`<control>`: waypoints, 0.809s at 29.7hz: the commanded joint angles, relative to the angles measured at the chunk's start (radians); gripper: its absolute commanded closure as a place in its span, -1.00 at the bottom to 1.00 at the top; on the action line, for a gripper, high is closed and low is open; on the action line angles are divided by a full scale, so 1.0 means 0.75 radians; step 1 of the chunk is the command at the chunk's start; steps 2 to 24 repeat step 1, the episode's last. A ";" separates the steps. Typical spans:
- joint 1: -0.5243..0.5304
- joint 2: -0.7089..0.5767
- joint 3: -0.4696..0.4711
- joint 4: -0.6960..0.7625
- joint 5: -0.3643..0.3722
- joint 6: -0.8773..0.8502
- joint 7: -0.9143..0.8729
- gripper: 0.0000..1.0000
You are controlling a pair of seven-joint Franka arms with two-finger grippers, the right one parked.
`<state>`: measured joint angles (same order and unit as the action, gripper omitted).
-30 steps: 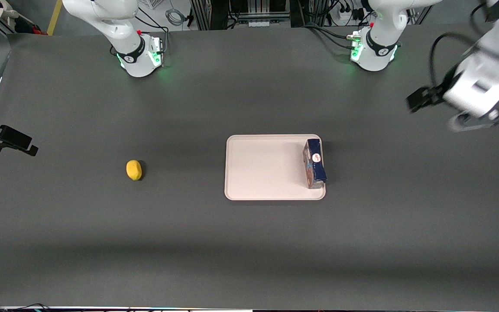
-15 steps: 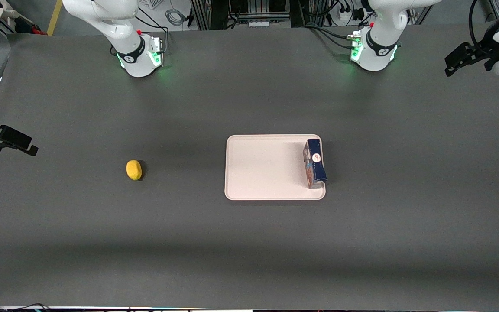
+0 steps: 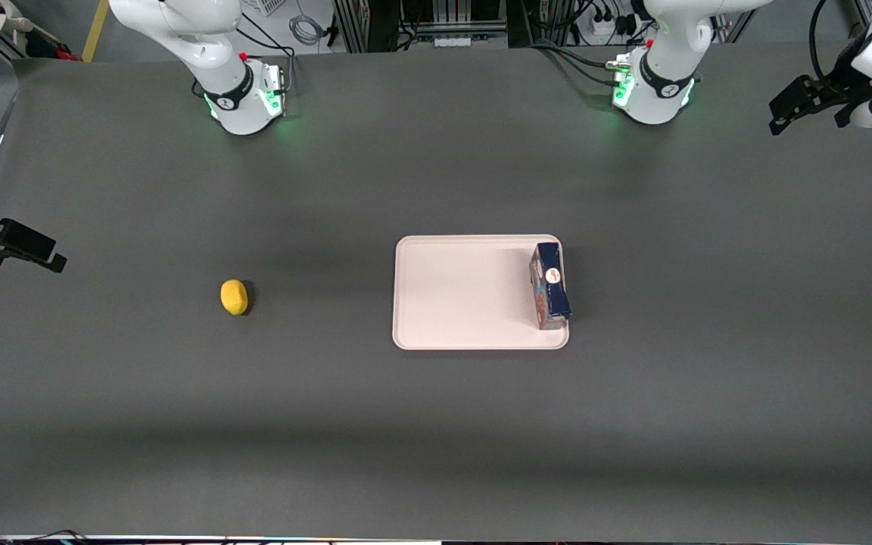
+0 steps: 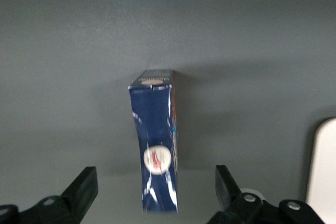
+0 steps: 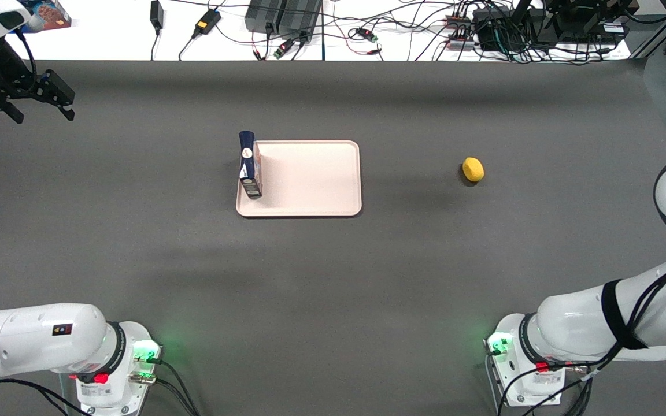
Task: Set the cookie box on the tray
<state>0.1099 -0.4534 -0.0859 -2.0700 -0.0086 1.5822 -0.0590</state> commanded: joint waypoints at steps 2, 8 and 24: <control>-0.014 -0.001 0.006 0.044 -0.015 -0.001 0.021 -1.00; -0.014 -0.001 0.006 0.044 -0.015 -0.001 0.021 -1.00; -0.014 -0.001 0.006 0.044 -0.015 -0.001 0.021 -1.00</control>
